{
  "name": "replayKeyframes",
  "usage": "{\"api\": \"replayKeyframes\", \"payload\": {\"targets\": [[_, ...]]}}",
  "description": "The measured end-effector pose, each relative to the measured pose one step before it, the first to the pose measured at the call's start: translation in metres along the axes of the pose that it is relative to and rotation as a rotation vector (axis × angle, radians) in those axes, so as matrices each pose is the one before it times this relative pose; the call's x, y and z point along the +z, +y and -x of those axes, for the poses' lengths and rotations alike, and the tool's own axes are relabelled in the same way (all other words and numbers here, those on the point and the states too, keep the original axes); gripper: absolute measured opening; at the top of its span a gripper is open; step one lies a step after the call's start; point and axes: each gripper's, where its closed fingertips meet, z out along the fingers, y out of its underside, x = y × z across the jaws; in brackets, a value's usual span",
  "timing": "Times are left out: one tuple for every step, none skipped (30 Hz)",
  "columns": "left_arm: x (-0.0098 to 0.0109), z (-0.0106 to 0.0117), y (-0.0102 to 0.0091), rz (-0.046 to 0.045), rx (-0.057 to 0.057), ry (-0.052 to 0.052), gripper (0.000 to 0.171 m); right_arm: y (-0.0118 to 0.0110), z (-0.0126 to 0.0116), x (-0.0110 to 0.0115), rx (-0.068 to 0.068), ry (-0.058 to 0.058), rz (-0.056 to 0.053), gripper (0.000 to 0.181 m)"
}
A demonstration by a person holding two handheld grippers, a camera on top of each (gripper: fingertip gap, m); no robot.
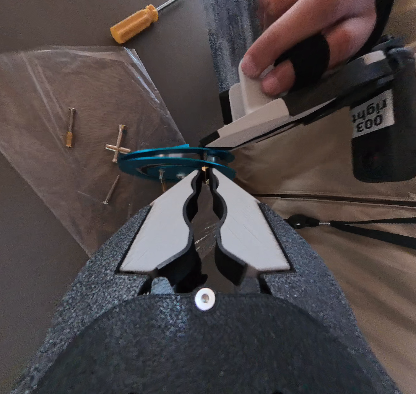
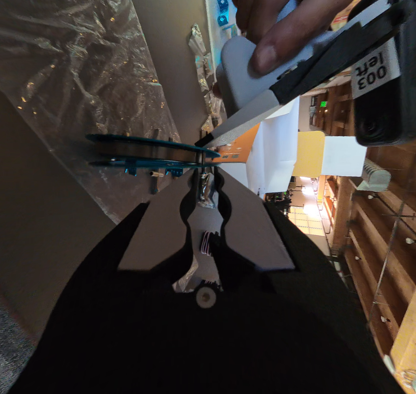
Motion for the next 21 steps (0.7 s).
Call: {"api": "replayKeyframes", "payload": {"targets": [[-0.00058,0.00083,-0.00115,-0.00532,-0.0225,0.0220,0.004,0.00031,-0.00066,0.00164,-0.0031,0.0072,-0.0007,0.013],[-0.00031,0.00069,-0.00099,-0.00739,-0.0187,0.0203,0.005,0.00123,-0.00026,0.00187,0.0136,-0.0073,0.0026,0.013],[0.00035,0.00012,-0.00051,-0.00709,-0.0175,0.0213,0.004,-0.00046,0.00110,0.00136,0.0275,-0.0175,-0.0054,0.013],[0.00021,-0.00030,-0.00014,-0.00438,-0.0186,0.0174,0.004,-0.00128,-0.00086,0.00004,0.0305,-0.0077,-0.0124,0.010],[0.00021,-0.00022,0.00011,-0.00332,-0.0024,0.0057,0.004,-0.00066,0.00024,0.00045,0.0186,-0.0091,-0.0041,0.009],[-0.00008,0.00006,0.00027,-0.00104,0.0069,-0.0039,0.004,-0.00026,-0.00030,0.00072,0.0117,0.0010,-0.0029,0.009],[-0.00001,0.00002,0.00033,0.00188,0.0069,-0.0064,0.004,-0.00093,0.00063,0.00052,0.0023,0.0005,-0.0073,0.007],[0.00002,0.00069,-0.00057,-0.00246,0.0158,-0.0165,0.004,0.00010,-0.00018,0.00066,-0.0054,0.0043,-0.0012,0.005],[-0.00013,0.00149,-0.00104,-0.00464,0.0444,-0.0367,0.004,0.00057,-0.00140,0.00103,-0.0146,0.0036,0.0067,0.004],[0.00028,0.00094,-0.00052,0.00317,0.0811,-0.0577,0.004,0.00207,-0.00199,0.00115,-0.0109,-0.0118,0.0123,0.004],[0.00080,-0.00060,0.00084,0.01678,0.1028,-0.0679,0.004,-0.00043,0.00123,-0.00091,0.0317,-0.0571,0.0048,0.004],[0.00120,-0.00209,0.00139,0.02437,0.1269,-0.0826,0.004,-0.00173,0.00298,-0.00236,0.0725,-0.1036,-0.0011,0.003],[0.00128,-0.00208,0.00053,0.02332,0.1330,-0.1027,0.004,-0.00132,0.00372,-0.00262,0.0906,-0.1264,-0.0097,0.003],[0.00141,-0.00200,0.00001,0.02523,0.1276,-0.1193,0.004,0.00003,0.00303,-0.00209,0.0907,-0.1258,-0.0091,0.003],[0.00062,-0.00375,-0.00012,0.02848,0.1292,-0.1094,0.004,-0.00080,0.00427,-0.00187,0.1014,-0.1350,-0.0148,0.003],[0.00004,-0.00189,-0.00009,0.02975,0.1264,-0.1148,0.004,-0.00077,0.00439,-0.00080,0.1145,-0.1390,-0.0114,0.002],[0.00005,-0.00024,0.00012,0.02958,0.1288,-0.1206,0.004,0.00005,0.00236,0.00001,0.1254,-0.1366,-0.0032,0.002],[-0.00004,-0.00130,-0.00195,0.01819,0.0764,-0.0951,0.003,0.00065,0.00296,0.00000,0.1312,-0.1487,0.0083,0.001],[0.00049,-0.00109,-0.00329,0.01031,0.0616,-0.0940,0.003,0.00279,0.00304,-0.00008,0.1512,-0.1568,0.0299,0.001],[0.00072,0.00023,-0.00234,0.02314,0.1104,-0.1189,0.002,0.00311,0.00218,-0.00033,0.1699,-0.1557,0.0357,0.000],[0.00073,0.00183,-0.00110,0.04577,0.1790,-0.1545,0.002,0.00169,0.00169,-0.00052,0.1794,-0.1653,0.0230,0.000]]}}
